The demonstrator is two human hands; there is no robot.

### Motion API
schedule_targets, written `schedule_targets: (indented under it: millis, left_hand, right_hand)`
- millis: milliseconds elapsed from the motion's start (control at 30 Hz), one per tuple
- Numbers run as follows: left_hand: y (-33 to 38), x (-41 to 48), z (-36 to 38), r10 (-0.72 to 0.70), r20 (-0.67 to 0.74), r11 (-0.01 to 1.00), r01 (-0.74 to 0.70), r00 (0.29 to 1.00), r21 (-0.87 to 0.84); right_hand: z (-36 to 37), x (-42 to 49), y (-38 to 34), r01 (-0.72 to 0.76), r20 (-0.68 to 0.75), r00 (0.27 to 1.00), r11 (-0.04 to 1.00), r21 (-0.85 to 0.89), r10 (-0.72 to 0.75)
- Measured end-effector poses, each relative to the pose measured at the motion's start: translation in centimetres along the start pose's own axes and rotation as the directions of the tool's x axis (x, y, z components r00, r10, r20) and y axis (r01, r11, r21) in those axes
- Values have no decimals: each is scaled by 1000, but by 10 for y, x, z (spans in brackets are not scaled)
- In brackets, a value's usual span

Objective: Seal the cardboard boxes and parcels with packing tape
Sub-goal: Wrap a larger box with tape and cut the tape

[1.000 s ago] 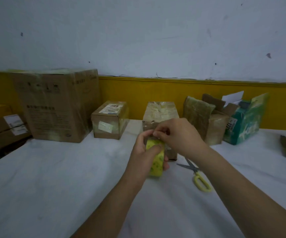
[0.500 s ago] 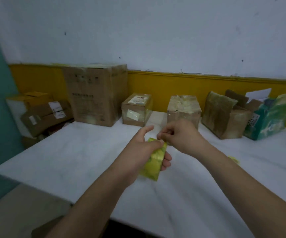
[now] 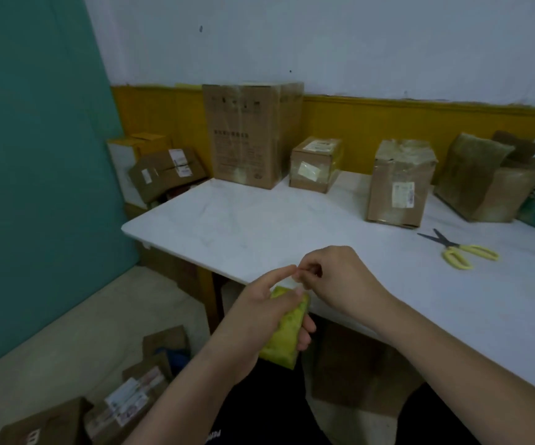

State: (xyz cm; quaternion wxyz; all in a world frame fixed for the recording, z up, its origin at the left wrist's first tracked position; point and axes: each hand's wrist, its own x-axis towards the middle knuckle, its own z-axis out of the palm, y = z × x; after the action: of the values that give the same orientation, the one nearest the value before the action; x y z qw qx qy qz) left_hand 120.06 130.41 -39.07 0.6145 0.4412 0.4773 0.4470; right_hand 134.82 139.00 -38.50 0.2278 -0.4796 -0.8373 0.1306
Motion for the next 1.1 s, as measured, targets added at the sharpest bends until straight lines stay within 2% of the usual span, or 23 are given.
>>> schedule_targets:
  millis: [133, 333, 433, 500, 533, 567, 633, 667, 700, 733, 1000, 1100]
  left_hand:
    - [-28, 3, 0, -32, 15, 999, 31, 999, 27]
    - [-40, 12, -2, 12, 72, 998, -16, 997, 56]
    - [-44, 17, 0, 33, 20, 995, -35, 999, 93]
    - [-47, 23, 0, 91, -68, 983, -78, 994, 166]
    - [-49, 27, -1, 145, -134, 955, -103, 980, 278]
    - [-51, 31, -3, 217, -199, 885, -107, 956, 454]
    - [-55, 32, -7, 357, -293, 617, 11, 887, 787]
    - [-55, 30, -7, 423, -309, 481, 78, 852, 873]
    - [-54, 29, -7, 466, -302, 386, 116, 832, 915]
    - [-52, 28, -6, 486, -286, 337, 125, 826, 933]
    - [-46, 44, -12, 526, -221, 305, 60, 822, 950]
    - [-33, 53, -14, 452, -209, 354, 40, 867, 934]
  right_hand:
    - [16, -7, 1, 50, 21, 999, 980, -194, -47]
    - [20, -14, 0, 74, -11, 996, 932, -356, -84]
    - [26, -22, -2, 42, -93, 993, 937, -346, -79]
    - [28, -24, -1, 14, -126, 990, 938, -348, -62]
    - [27, -23, 3, -7, -144, 988, 935, -354, -47]
    - [25, -21, 8, -46, -160, 987, 936, -348, -11]
    - [17, -16, 21, -160, -137, 983, 947, -277, 126]
    - [14, -14, 26, -211, -96, 976, 949, -234, 193]
    - [14, -13, 30, -240, -58, 971, 947, -215, 232]
    - [16, -12, 32, -249, -36, 968, 944, -215, 247]
    - [22, -8, 36, -268, -10, 962, 944, -192, 272]
    - [21, -7, 38, -263, 16, 963, 947, -184, 271]
